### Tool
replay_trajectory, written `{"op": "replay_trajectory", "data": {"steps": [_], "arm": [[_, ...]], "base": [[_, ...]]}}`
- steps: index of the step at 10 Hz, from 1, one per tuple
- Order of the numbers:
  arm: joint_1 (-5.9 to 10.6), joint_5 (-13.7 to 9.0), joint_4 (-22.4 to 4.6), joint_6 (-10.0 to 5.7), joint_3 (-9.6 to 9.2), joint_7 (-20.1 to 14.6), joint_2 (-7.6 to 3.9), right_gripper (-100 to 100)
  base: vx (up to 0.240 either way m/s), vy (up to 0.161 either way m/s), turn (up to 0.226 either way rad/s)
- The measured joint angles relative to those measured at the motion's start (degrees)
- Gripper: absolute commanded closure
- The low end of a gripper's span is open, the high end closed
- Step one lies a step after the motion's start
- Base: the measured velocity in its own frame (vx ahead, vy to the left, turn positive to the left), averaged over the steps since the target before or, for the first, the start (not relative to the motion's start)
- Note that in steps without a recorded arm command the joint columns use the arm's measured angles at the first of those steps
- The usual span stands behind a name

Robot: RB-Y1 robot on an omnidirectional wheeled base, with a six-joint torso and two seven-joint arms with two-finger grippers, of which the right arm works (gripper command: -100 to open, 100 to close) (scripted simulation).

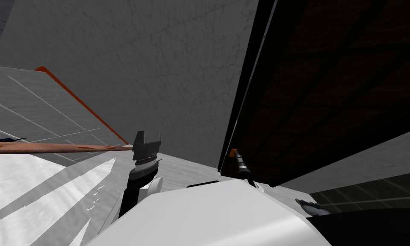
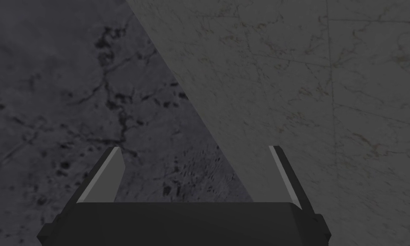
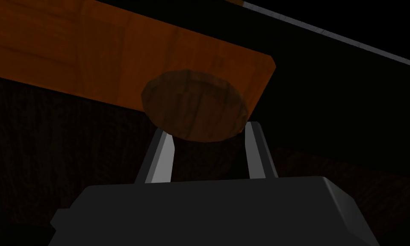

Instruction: Pull the door open

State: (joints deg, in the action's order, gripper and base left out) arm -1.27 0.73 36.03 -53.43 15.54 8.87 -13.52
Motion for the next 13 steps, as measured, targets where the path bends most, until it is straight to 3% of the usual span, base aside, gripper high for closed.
{"op": "replay_trajectory", "data": {"steps": [3, 5, 6, 13], "arm": [[0.68, -0.8, -1.2, -0.26, 0.0, -4.6, 0.0, 100], [0.05, -1.2, 0.4, 0.72, -0.02, -7.2, 0.37, 100], [0.68, -1.6, -0.6, 0.52, 0.05, -8.8, 0.31, 100], [0.7, -3.2, -0.3, 1.43, -0.02, -18.8, 0.85, 100]], "base": [[-0.039, -0.018, 0.047], [-0.047, -0.016, 0.059], [-0.044, -0.018, 0.036], [-0.043, -0.014, 0.046]]}}
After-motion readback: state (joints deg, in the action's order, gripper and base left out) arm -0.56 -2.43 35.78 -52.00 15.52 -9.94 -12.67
